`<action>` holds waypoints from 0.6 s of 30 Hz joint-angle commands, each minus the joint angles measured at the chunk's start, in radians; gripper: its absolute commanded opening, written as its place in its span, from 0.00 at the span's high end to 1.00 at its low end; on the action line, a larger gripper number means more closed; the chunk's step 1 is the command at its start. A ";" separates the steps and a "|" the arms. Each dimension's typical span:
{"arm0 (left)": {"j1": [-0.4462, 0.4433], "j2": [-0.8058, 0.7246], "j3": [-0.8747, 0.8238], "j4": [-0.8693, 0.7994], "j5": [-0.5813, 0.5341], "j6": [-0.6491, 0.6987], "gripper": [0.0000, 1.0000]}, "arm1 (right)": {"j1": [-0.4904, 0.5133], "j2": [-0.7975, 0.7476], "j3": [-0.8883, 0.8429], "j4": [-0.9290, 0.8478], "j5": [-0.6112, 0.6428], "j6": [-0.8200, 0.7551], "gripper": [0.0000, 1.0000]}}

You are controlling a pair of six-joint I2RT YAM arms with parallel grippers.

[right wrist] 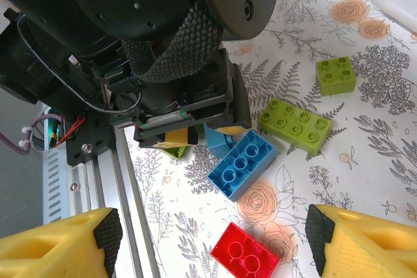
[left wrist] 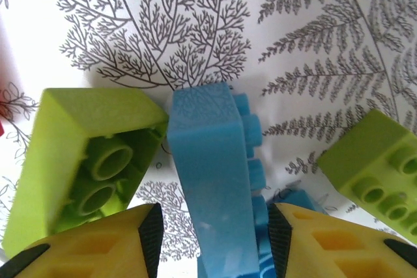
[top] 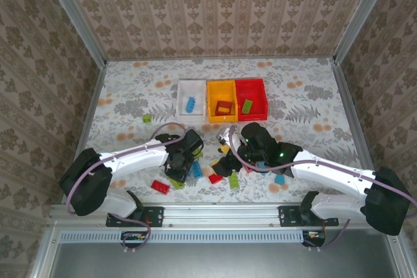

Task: Sort the legos into containers by color

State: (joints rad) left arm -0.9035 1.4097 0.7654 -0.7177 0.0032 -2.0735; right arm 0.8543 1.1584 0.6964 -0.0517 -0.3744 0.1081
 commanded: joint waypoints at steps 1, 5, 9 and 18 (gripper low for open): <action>0.006 0.019 -0.019 0.020 -0.018 -0.160 0.53 | -0.005 0.009 -0.008 0.021 -0.001 0.008 0.22; 0.016 0.048 -0.020 0.061 -0.022 -0.141 0.60 | -0.005 0.014 -0.009 0.024 -0.006 0.011 0.22; 0.020 0.062 -0.016 0.076 -0.033 -0.123 0.68 | -0.006 0.016 -0.006 0.026 -0.005 0.011 0.22; 0.130 0.000 0.224 -0.091 -0.194 0.247 0.90 | -0.073 -0.023 0.045 0.042 0.059 0.083 0.23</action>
State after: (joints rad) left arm -0.8219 1.4395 0.8948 -0.7486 -0.1104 -1.9980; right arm 0.8116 1.1667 0.6998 -0.0502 -0.3595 0.1436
